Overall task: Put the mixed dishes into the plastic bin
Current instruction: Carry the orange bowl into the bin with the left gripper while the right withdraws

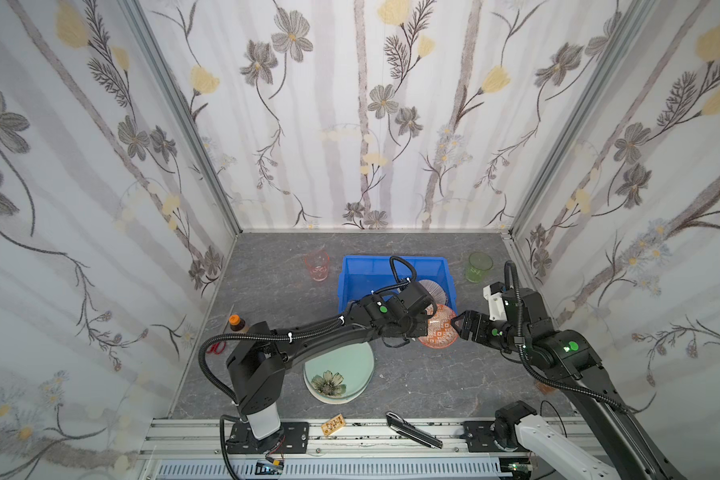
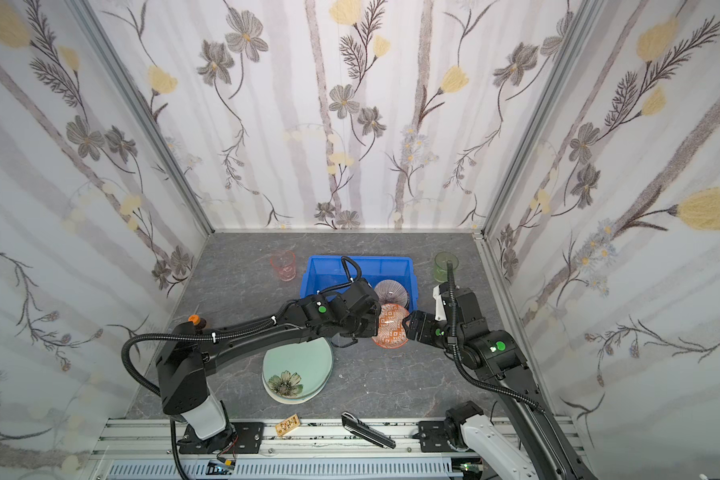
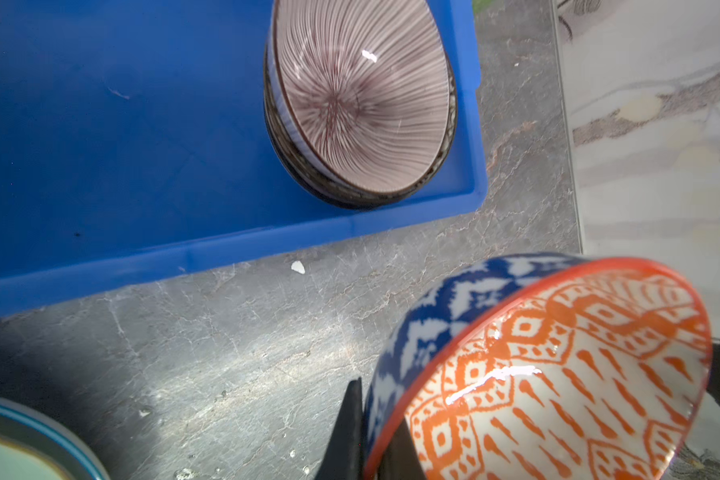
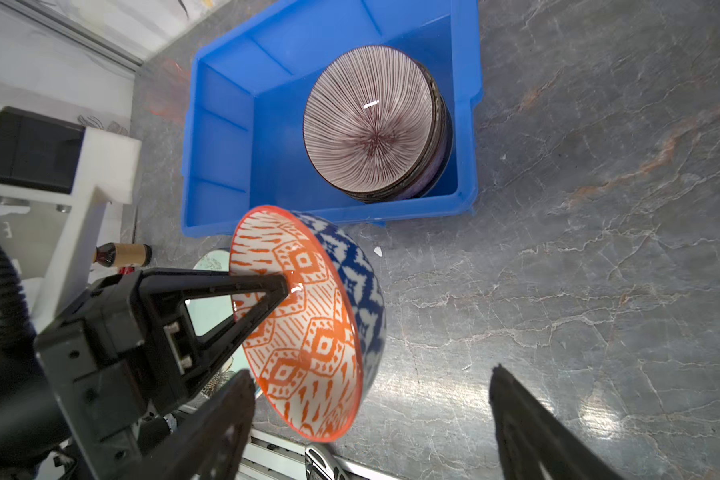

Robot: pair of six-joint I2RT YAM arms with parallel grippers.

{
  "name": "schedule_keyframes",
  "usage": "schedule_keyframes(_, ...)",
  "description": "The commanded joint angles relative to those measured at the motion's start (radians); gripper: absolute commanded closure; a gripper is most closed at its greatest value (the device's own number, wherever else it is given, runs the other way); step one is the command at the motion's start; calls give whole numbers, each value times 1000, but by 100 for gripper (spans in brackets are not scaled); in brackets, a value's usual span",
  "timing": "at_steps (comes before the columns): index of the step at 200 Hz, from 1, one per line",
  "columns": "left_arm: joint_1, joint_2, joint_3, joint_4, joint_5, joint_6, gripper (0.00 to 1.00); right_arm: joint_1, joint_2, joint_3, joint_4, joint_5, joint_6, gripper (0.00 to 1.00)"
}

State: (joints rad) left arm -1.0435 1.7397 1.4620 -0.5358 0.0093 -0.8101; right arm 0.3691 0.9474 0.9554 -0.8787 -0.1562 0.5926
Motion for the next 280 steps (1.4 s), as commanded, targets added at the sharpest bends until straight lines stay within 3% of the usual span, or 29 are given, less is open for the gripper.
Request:
schedule_keyframes(1, 30, 24, 67, -23, -25, 55, 100, -18, -21, 20, 49, 49, -17, 0)
schedule_keyframes(71, 120, 203, 324, -159, -52, 183, 100, -137, -66, 15, 61, -20, -68, 0)
schedule_keyframes(147, 158, 372, 506, -221, -47, 234, 100, -190, -74, -26, 61, -44, -118, 0)
schedule_keyframes(280, 171, 473, 595, -239, 0, 232, 100, -226, -65, -75, 72, -63, -149, 0)
